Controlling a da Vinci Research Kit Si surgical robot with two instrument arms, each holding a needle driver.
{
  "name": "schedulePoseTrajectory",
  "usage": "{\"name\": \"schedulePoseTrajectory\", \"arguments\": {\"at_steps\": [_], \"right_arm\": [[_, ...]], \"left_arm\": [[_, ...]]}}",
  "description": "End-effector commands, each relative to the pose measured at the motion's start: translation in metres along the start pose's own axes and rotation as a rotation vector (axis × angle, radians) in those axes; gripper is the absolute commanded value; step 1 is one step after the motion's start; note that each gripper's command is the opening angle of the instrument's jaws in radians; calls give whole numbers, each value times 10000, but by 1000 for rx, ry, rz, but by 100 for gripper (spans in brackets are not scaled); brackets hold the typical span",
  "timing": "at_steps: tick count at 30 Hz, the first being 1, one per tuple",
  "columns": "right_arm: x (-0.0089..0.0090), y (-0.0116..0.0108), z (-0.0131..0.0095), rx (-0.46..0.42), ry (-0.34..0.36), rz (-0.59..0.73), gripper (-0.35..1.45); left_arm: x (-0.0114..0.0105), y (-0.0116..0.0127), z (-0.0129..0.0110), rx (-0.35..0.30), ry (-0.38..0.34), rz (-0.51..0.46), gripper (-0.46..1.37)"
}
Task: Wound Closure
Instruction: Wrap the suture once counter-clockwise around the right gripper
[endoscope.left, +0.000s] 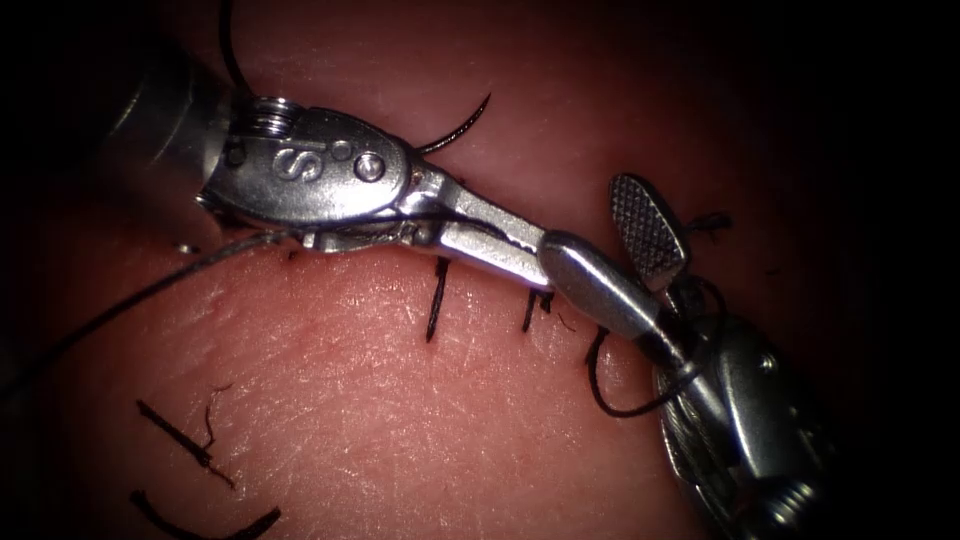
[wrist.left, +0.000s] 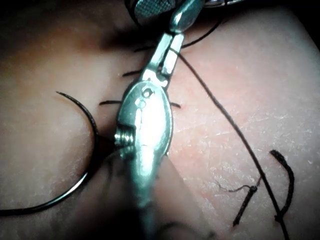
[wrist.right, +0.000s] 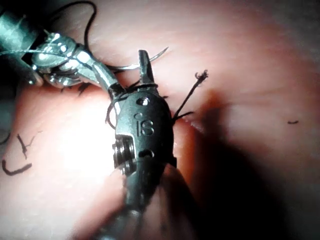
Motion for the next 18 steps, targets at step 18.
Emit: {"name": "schedulePoseTrajectory", "arguments": {"at_steps": [18], "right_arm": [[6,26,-21,-41,-20,80,38]], "left_arm": [[-20,17,12,-13,-46,27,-35]]}}
